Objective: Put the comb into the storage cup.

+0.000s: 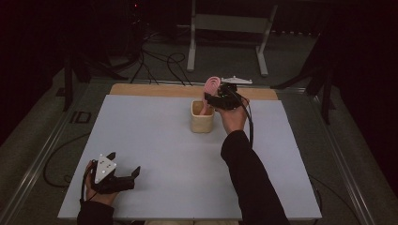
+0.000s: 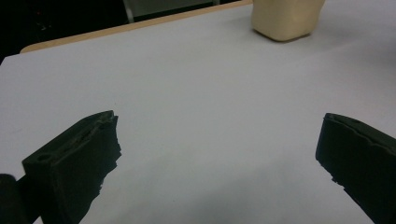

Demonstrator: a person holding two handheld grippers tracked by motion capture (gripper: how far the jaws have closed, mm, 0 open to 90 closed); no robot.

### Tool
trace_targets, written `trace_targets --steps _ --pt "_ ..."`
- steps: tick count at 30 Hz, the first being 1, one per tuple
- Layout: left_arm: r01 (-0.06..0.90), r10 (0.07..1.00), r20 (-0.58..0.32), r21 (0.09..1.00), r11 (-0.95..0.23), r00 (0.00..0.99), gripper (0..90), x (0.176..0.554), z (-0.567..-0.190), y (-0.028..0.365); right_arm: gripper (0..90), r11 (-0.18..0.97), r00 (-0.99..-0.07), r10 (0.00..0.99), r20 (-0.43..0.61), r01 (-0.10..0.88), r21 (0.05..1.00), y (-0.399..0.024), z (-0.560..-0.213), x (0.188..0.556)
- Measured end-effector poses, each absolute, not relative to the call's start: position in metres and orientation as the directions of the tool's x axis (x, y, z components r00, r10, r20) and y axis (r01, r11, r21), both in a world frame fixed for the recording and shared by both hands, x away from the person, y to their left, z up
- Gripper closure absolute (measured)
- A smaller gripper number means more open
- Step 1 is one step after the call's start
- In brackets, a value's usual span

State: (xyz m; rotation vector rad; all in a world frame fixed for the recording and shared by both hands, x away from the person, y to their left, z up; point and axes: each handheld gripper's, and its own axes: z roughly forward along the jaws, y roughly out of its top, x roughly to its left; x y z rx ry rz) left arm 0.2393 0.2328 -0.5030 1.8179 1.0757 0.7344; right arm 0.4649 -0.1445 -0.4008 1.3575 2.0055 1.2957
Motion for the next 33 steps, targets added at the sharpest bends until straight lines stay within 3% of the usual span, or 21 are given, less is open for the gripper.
trace_targets --steps 10,21,33 --pt "0.373 0.889 0.054 0.895 -0.245 0.455 0.1 0.24 -0.503 0.232 20.4 0.088 -0.437 0.881 0.18 0.525 0.847 -0.15 -0.407 0.458" --pt "0.371 0.888 0.055 0.895 -0.246 0.456 0.1 0.24 -0.503 0.232 9.8 0.145 -0.455 0.88 0.138 0.532 0.834 -0.15 -0.411 0.451" --pt "0.371 0.889 0.055 0.896 -0.245 0.455 0.1 0.24 -0.503 0.232 9.3 0.18 -0.493 0.862 0.119 0.517 0.837 -0.16 -0.413 0.439"
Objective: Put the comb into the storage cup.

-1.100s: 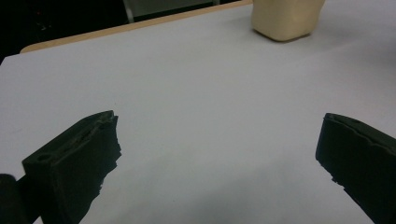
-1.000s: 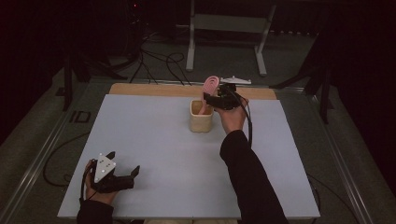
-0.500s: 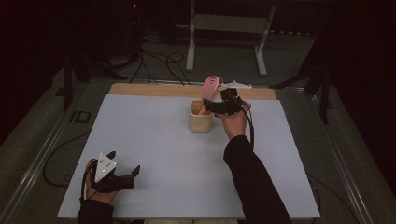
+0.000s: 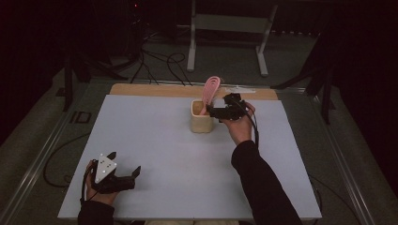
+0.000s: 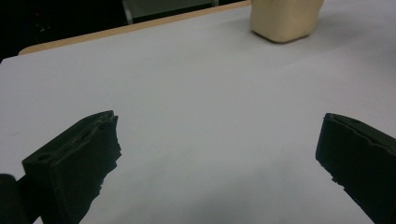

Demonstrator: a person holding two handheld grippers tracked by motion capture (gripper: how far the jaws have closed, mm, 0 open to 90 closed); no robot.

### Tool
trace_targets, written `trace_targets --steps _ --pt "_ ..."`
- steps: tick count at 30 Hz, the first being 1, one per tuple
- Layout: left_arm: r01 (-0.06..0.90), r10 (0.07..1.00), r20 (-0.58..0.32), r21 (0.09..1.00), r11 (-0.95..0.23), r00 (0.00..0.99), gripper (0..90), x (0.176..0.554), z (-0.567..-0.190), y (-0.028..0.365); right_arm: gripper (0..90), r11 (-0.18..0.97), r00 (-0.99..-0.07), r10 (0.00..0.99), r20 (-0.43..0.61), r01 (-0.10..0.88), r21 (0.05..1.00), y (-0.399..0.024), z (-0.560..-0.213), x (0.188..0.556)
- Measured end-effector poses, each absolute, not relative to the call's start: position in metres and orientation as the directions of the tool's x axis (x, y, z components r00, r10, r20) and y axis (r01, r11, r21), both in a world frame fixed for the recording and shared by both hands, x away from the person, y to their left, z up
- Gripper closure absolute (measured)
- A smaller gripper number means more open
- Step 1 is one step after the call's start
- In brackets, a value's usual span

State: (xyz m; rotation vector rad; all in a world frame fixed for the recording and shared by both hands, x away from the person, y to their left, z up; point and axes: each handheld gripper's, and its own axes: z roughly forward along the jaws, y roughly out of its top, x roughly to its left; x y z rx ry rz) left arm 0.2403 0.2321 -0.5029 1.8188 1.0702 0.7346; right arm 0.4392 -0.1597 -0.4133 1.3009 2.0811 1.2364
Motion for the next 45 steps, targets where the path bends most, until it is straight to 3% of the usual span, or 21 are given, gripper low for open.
trace_targets --steps 45 --pt "0.375 0.889 0.059 0.893 -0.251 0.453 0.1 0.24 -0.504 0.23 9.4 0.149 -0.493 0.851 0.181 0.558 0.817 -0.202 -0.454 0.389"
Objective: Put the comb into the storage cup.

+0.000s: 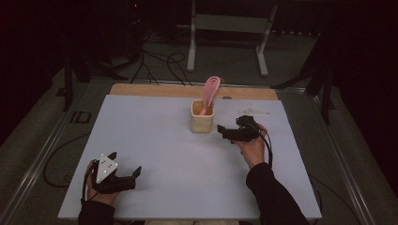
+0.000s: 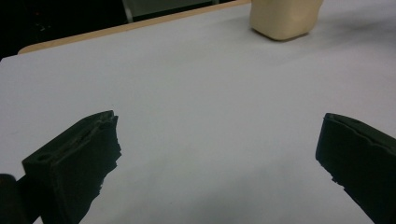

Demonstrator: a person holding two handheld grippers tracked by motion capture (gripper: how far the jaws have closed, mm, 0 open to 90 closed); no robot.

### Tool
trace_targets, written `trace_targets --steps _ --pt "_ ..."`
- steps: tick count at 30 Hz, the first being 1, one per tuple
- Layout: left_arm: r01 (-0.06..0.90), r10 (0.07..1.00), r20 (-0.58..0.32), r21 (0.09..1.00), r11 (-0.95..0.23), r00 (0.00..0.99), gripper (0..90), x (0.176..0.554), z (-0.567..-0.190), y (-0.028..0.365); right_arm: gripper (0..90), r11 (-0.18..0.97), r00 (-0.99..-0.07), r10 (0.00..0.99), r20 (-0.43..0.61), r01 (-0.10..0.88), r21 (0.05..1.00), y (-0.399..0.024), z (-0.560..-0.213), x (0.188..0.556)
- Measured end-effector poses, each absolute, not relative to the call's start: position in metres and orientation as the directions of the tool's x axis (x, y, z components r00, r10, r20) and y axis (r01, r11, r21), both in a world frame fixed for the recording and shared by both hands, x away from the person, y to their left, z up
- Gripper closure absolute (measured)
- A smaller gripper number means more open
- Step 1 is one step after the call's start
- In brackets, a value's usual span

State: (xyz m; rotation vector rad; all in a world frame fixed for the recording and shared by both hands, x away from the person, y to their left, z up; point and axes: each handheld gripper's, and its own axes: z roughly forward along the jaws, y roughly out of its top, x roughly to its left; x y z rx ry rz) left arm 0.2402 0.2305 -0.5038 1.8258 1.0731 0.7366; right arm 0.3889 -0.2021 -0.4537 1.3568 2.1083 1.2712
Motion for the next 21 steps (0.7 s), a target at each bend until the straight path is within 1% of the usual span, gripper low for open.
trace_targets --steps 9,11,14,21 --pt "0.374 0.89 0.061 0.893 -0.25 0.452 0.1 0.24 -0.504 0.231 9.4 0.146 -0.507 0.842 0.185 0.545 0.826 -0.205 -0.452 0.38" --pt "0.374 0.89 0.061 0.893 -0.25 0.451 0.1 0.24 -0.504 0.231 9.4 0.161 -0.509 0.845 0.166 0.536 0.829 -0.207 -0.452 0.377" --pt "0.374 0.891 0.06 0.893 -0.249 0.451 0.1 0.24 -0.504 0.231 9.4 0.141 -0.508 0.842 0.182 0.533 0.834 -0.211 -0.451 0.374" --pt "0.375 0.891 0.06 0.893 -0.249 0.451 0.1 0.24 -0.504 0.231 9.4 0.13 -0.501 0.848 0.173 0.512 0.849 -0.221 -0.449 0.367"
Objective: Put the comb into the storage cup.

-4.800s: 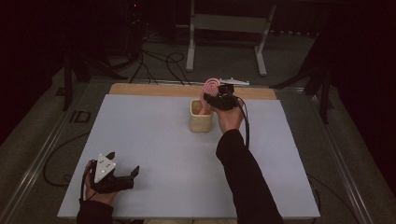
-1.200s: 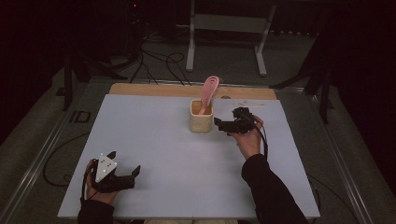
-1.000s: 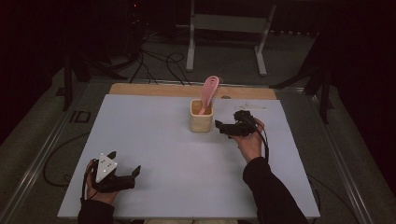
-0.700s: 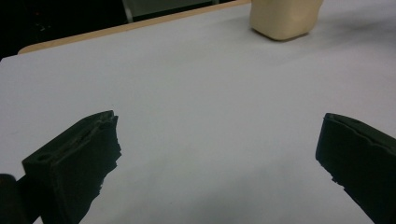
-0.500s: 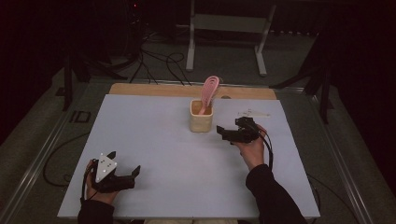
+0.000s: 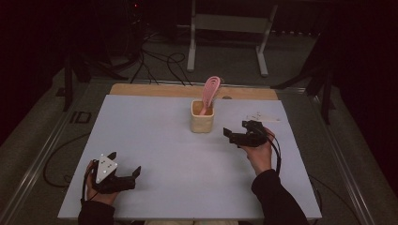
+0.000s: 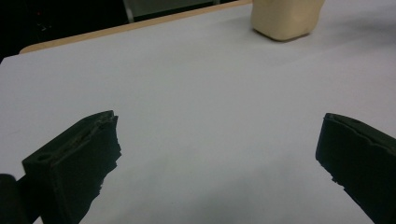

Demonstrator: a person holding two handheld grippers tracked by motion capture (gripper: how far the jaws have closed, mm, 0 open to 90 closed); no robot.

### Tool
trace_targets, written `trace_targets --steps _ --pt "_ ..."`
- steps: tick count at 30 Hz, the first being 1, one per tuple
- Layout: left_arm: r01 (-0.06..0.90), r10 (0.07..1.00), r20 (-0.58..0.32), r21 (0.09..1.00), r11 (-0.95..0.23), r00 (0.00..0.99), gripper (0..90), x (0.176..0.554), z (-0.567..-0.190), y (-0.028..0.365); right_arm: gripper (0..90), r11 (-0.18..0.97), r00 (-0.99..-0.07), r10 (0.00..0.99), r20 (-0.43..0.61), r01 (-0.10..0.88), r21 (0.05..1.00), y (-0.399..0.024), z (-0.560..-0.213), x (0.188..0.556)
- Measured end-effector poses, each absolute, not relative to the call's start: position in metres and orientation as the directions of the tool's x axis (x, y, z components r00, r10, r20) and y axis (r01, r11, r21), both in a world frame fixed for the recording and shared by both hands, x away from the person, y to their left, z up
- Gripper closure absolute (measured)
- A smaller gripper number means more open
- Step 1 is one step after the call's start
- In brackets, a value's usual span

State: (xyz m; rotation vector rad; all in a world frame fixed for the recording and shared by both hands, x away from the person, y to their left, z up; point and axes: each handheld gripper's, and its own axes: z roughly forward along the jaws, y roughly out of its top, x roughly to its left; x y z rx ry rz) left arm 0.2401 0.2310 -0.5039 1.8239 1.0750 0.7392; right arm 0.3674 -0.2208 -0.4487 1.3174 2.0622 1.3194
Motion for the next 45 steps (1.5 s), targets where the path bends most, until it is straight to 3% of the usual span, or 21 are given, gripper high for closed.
trace_targets --steps 22,38,45 --pt "0.375 0.891 0.062 0.892 -0.251 0.449 0.1 0.24 -0.504 0.23 9.4 0.212 -0.529 0.848 0.039 0.404 0.89 -0.235 -0.46 0.333" --pt "0.367 0.895 0.057 0.899 -0.239 0.443 0.1 0.239 -0.503 0.232 9.3 0.23 -0.546 0.838 -0.005 0.345 0.91 -0.23 -0.46 0.306" --pt "0.367 0.897 0.057 0.899 -0.237 0.439 0.1 0.239 -0.503 0.233 9.3 0.18 -0.514 0.857 0.033 0.359 0.916 -0.241 -0.473 0.296"
